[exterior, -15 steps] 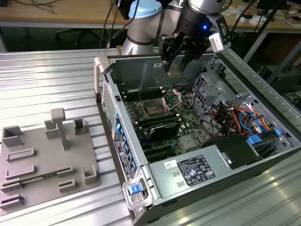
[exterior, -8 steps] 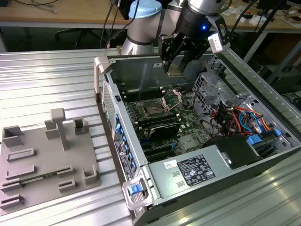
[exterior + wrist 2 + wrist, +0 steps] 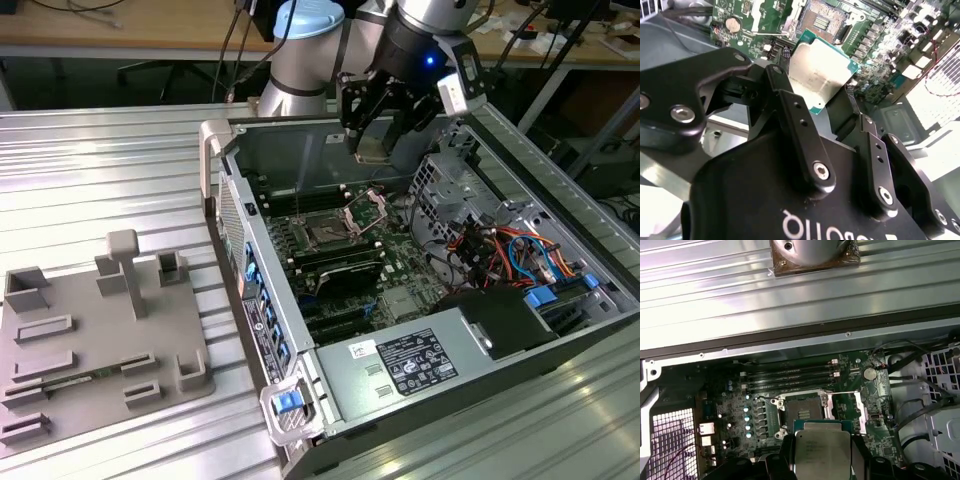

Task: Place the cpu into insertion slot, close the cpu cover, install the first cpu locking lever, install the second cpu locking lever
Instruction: 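Place the cpu into insertion slot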

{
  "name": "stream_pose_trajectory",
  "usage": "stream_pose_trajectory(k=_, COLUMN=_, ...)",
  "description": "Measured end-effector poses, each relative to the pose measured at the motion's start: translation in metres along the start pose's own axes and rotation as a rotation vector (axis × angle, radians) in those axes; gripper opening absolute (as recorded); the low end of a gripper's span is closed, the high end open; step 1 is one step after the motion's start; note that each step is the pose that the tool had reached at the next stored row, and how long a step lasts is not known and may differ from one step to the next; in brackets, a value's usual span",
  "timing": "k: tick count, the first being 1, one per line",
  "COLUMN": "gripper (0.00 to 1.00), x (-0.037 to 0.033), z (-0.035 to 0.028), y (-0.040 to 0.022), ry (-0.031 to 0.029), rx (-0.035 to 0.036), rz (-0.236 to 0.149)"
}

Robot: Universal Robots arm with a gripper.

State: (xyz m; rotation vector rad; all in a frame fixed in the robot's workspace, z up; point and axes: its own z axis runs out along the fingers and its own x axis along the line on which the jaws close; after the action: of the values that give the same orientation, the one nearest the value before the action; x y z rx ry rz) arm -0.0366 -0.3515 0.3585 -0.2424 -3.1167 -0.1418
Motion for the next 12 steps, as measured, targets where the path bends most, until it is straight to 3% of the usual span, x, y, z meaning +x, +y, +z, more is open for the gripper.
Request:
stream_pose_trajectory(k=8, gripper=0.55, x=0.0003, z=0.0032, y=-0.0004, ry=-0.009, rx=-0.0018, rz=0.101)
stream_pose_trajectory(k=12, gripper=0.55, x=0.007, z=0.0037, y=-0.0014, ry=-0.0097, rx=-0.002, rz=0.109)
